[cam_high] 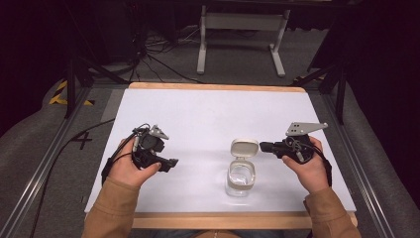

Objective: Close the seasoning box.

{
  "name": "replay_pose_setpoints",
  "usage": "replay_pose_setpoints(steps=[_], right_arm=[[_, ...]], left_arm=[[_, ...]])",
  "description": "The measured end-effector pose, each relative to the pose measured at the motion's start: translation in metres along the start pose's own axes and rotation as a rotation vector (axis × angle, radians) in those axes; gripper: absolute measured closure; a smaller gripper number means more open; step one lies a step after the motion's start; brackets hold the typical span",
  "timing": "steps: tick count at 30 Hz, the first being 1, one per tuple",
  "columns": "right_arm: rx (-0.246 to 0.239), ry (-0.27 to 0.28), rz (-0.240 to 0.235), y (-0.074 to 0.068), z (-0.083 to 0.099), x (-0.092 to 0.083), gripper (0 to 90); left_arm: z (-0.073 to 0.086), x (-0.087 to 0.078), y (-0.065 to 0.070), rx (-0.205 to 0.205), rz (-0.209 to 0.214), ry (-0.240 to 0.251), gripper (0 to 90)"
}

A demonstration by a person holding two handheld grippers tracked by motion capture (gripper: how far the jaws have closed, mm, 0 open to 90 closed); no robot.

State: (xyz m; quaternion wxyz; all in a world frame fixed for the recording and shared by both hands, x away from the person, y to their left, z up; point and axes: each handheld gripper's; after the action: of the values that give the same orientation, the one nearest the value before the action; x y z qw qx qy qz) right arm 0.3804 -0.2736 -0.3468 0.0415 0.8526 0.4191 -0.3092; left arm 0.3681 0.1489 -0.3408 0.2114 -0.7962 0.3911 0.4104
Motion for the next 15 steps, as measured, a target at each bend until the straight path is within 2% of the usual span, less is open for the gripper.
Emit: replay_pose_setpoints(steps=[1, 7, 15], right_arm=[[-0.001, 0.001, -0.008, -0.0002, -0.0015, 0.0018, 89.7], [-0.017, 0.009, -0.033, -0.0034, -0.006, 0.0049, 89.6], [-0.031, 0.019, -0.039, -0.0058, -0.0077, 0.0047, 89.1]], left_arm=[[0.0024, -0.0007, 0.0, -0.012, 0.0, -0.001, 32.4], [0.0065, -0.0033, -0.0002, -0.025, -0.006, 0.005, 32.2], [0.0069, -0.0032, -0.0004, -0.025, -0.004, 0.001, 32.1]])
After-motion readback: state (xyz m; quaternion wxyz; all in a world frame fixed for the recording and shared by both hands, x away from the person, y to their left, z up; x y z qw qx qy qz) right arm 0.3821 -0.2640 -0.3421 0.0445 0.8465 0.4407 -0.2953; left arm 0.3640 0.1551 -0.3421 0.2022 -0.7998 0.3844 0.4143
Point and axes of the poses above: each handheld gripper's, and its own axes: x roughly forward along the jaws, z roughly out of its underside, y roughly to its right, and after that the axes turned 7 degrees about x, right-handed
